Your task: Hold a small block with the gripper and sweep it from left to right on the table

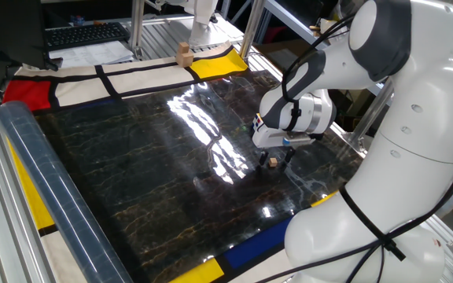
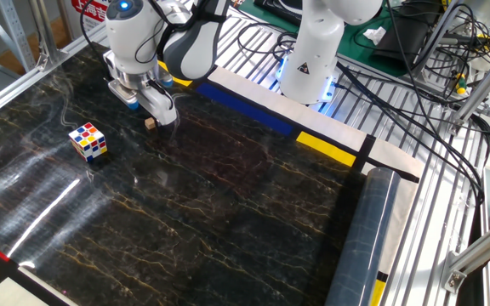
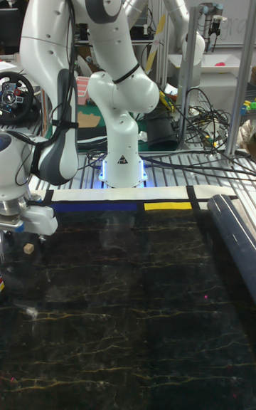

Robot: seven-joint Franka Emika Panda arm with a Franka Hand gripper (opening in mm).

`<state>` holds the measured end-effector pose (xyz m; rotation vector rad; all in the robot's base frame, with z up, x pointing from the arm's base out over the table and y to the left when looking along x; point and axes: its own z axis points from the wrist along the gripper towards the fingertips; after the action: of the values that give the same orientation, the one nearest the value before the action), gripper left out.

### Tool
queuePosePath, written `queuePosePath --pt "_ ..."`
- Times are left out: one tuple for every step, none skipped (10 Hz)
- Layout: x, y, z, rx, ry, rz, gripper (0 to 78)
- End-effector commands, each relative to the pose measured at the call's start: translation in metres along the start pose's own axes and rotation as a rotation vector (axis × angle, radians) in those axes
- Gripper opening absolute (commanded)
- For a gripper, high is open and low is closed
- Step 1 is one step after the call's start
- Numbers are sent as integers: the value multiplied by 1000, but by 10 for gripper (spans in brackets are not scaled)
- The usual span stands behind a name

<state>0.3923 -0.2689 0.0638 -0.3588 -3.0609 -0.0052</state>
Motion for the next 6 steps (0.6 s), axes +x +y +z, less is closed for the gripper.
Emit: queuePosePath --pt "-1 -1 1 4 -4 0 775" --pt "-1 -1 1 4 -5 0 775" --pt "-1 -1 1 4 -5 0 775" --pt "-1 -1 1 3 -5 -1 775" --pt "-1 -1 1 3 -5 0 775" --pt "-1 -1 1 2 -5 2 775"
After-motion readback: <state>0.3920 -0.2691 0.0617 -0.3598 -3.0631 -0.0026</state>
